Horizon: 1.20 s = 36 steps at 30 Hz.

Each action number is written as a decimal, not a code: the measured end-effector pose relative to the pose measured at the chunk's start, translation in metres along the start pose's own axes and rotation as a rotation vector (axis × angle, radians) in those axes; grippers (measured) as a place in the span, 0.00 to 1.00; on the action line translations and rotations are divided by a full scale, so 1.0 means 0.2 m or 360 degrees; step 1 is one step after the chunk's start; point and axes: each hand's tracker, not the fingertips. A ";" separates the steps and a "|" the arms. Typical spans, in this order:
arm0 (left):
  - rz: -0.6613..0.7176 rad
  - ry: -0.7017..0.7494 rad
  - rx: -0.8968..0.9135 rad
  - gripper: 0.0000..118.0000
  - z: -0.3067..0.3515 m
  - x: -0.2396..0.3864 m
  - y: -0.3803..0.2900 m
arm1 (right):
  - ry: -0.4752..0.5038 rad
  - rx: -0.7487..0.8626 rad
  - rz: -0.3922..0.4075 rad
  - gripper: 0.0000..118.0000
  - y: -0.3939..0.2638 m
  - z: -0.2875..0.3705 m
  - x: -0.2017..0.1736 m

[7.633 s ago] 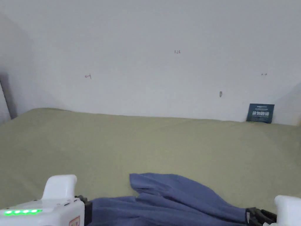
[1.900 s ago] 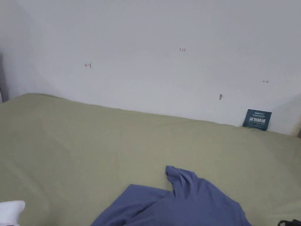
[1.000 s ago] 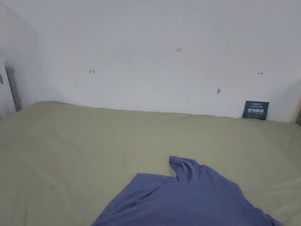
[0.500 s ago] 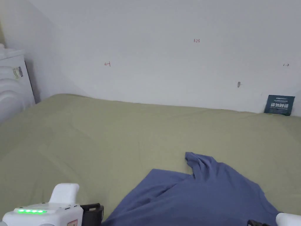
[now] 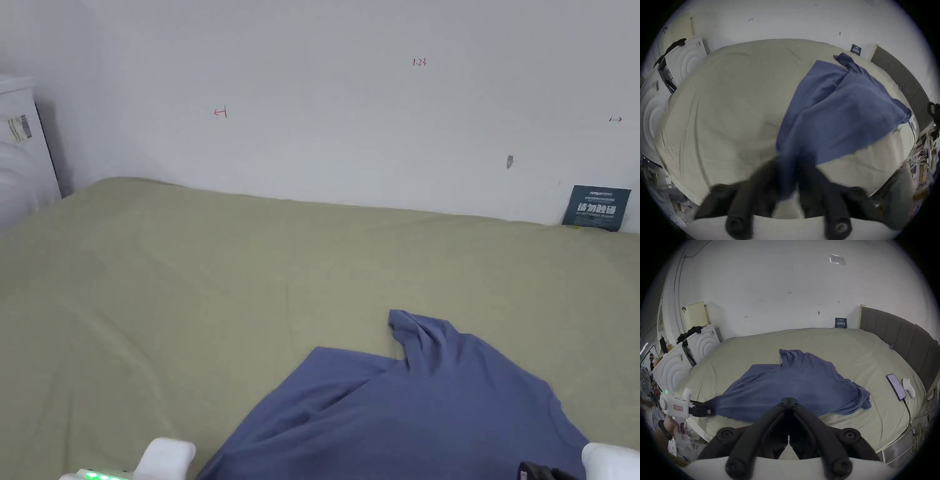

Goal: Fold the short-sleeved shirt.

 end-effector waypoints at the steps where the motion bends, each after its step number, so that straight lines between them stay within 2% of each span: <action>1: 0.0012 0.0000 0.0027 0.07 0.02 0.01 0.01 | 0.0001 -0.0002 0.0001 0.01 0.01 -0.01 0.01; 6: -0.0008 0.0018 0.0030 0.07 0.02 0.03 -0.01 | 0.0023 0.0000 0.0050 0.01 0.14 -0.15 0.08; 11: 0.0063 -0.0001 0.0028 0.07 0.01 0.02 -0.01 | 0.0108 -0.0039 0.0270 0.01 0.53 -0.57 0.22; 14: 0.0086 -0.0013 0.0008 0.07 0.00 0.01 -0.01 | 0.0244 -0.0173 0.0401 0.02 0.79 -0.94 0.29; 15: 0.0087 -0.0015 0.0005 0.07 0.01 0.01 -0.01 | 0.0323 -0.0269 0.0440 0.09 0.86 -1.06 0.32; 16: 0.0081 -0.0015 0.0003 0.07 0.01 0.01 0.00 | 0.0338 -0.0387 0.0468 0.29 0.94 -1.20 0.34; 17: 0.0071 -0.0015 -0.0005 0.07 0.01 0.01 0.00 | 0.0319 -0.0492 0.0516 0.59 1.01 -1.34 0.35; 18: 0.0063 -0.0014 -0.0011 0.07 0.01 0.02 0.00 | 0.0330 -0.0576 0.0582 0.80 1.05 -1.45 0.36; 19: 0.0053 -0.0012 -0.0013 0.07 0.01 0.02 0.00 | 0.0327 -0.0607 0.0652 0.78 1.09 -1.56 0.37; 22: 0.0031 -0.0008 -0.0014 0.07 0.00 0.02 0.01 | 0.0236 -0.0666 0.0975 0.77 1.13 -1.84 0.31; 25: 0.0026 -0.0011 -0.0045 0.07 -0.01 0.02 0.01 | 0.0419 -0.0830 0.1177 0.77 1.09 -2.05 0.27; 28: 0.0011 -0.0016 -0.0046 0.07 -0.01 0.02 0.01 | 0.0557 -0.0938 0.1342 0.77 1.02 -2.20 0.25; 32: -0.0023 -0.0009 -0.0050 0.07 -0.01 0.02 0.01 | 0.0566 -0.0986 0.1454 0.76 0.97 -2.31 0.25; 33: -0.0024 -0.0007 -0.0055 0.07 -0.02 0.02 0.01 | 0.0605 -0.0993 0.1423 0.68 0.98 -2.33 0.27; 34: -0.0016 -0.0012 -0.0060 0.07 -0.02 0.02 0.01 | 0.0670 -0.1012 0.1337 0.53 0.98 -2.33 0.29; 35: 0.0002 -0.0020 -0.0059 0.07 -0.03 0.01 0.00 | 0.0743 -0.1036 0.1262 0.31 0.99 -2.32 0.30; 36: 0.0010 -0.0022 -0.0060 0.07 -0.03 0.01 0.00 | 0.0799 -0.1021 0.1211 0.03 0.99 -2.30 0.31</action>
